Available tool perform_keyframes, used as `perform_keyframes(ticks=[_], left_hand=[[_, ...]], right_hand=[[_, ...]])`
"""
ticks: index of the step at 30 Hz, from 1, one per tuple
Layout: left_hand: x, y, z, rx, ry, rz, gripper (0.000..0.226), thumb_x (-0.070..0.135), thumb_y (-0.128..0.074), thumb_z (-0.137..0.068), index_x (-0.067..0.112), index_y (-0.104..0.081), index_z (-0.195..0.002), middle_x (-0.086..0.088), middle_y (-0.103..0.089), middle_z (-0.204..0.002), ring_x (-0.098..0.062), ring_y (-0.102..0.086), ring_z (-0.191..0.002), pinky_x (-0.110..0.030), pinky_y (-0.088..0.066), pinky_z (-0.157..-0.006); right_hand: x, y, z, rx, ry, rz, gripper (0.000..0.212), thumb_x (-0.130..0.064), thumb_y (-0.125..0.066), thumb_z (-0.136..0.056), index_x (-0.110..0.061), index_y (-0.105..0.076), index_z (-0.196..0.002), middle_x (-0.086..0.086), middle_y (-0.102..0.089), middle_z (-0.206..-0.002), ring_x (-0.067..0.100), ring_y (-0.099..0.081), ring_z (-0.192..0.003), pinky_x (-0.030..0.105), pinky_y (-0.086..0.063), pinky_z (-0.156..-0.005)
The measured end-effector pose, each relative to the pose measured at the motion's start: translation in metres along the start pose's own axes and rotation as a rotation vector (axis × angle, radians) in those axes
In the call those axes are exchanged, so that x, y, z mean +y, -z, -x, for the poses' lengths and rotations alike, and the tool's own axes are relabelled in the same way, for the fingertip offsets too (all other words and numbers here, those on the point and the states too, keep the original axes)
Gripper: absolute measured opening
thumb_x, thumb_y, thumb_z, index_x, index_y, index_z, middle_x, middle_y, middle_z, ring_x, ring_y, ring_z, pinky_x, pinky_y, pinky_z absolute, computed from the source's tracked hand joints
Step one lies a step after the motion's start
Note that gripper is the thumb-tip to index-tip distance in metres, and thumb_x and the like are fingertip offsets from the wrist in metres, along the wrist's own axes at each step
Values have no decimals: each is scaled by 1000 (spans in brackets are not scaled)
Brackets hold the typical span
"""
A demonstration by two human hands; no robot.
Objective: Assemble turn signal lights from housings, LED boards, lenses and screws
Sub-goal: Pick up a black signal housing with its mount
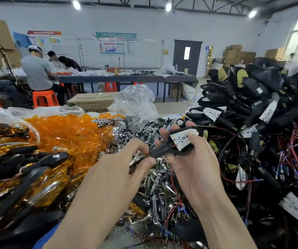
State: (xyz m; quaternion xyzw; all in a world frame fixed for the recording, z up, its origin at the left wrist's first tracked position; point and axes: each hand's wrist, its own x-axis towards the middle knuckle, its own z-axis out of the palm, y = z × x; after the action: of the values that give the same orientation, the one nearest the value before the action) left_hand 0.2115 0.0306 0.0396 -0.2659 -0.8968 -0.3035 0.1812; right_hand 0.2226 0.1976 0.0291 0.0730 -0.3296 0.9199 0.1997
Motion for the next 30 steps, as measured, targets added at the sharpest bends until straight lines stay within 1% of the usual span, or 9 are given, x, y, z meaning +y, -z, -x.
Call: perform_keyframes(ticks=[1, 2, 3, 6, 11, 15, 19, 22, 30], left_hand=[[2, 4, 1, 2, 1, -12, 31, 74, -31, -79, 51, -41, -97, 27, -58, -59, 7, -54, -51, -13, -35, -41], [3, 8, 1, -2, 7, -28, 34, 75, -28, -77, 51, -40, -97, 42, -52, -63, 10, -53, -53, -11, -36, -43], [5, 11, 2, -11, 18, -49, 33, 74, -28, -76, 51, -39, -97, 51, -45, -64, 13, -52, -54, -10, -36, -45], [9, 15, 2, -28, 36, -90, 32, 74, -27, -77, 52, -38, -98, 56, -39, -65, 14, -51, -53, -11, -35, -42], [6, 14, 2, -66, 48, -68, 31, 74, -29, -78, 52, -40, -97, 53, -43, -64, 11, -50, -49, -13, -33, -39], [-2, 12, 1, -108, 59, -12, 38, 78, -26, -71, 56, -40, -99, 49, -52, -76, 5, -53, -49, -14, -36, -42], [-13, 10, 2, -133, 63, 41, 37, 77, -33, -73, 54, -45, -100, 28, -64, -77, -2, -54, -48, -19, -37, -42], [-19, 9, 2, -132, 75, 68, 37, 78, -35, -73, 55, -47, -100, 12, -66, -72, -5, -46, -39, -21, -36, -41], [-23, 10, 2, -204, 102, 86, 41, 78, -34, -70, 55, -47, -102, 20, -66, -83, -5, -50, -43, -20, -41, -45]], right_hand=[[0, -1, 0, -7, -10, -20, 20, -6, -38, -108, -13, -54, -116, 15, -70, -99, 37, -74, -101, 52, -62, -80], [1, -2, 1, -10, -21, -41, 20, -6, -38, -107, -13, -55, -116, 15, -71, -98, 38, -74, -101, 52, -62, -78], [2, -3, 1, -9, -31, -58, 20, -6, -37, -107, -13, -55, -115, 14, -71, -97, 38, -74, -100, 51, -62, -76], [6, -3, -1, -3, -41, -82, 20, -7, -37, -107, -13, -56, -112, 13, -72, -94, 36, -75, -96, 49, -62, -74], [8, -1, -2, 2, -39, -109, 21, -7, -37, -106, -13, -57, -110, 14, -72, -93, 36, -75, -93, 49, -61, -74], [10, 1, -4, -7, -39, -105, 24, -6, -37, -104, -14, -59, -106, 12, -72, -90, 36, -74, -90, 50, -61, -73], [14, 2, -2, -42, -24, -93, 26, -6, -39, -101, -14, -63, -105, 13, -71, -92, 35, -74, -90, 49, -61, -76], [16, 1, 0, -55, -21, -80, 26, -8, -42, -98, -15, -66, -105, 14, -71, -94, 36, -73, -93, 50, -61, -78], [16, -3, 1, -14, -86, -122, 27, -10, -34, -106, -13, -60, -108, 10, -70, -87, 33, -74, -88, 48, -62, -73]])
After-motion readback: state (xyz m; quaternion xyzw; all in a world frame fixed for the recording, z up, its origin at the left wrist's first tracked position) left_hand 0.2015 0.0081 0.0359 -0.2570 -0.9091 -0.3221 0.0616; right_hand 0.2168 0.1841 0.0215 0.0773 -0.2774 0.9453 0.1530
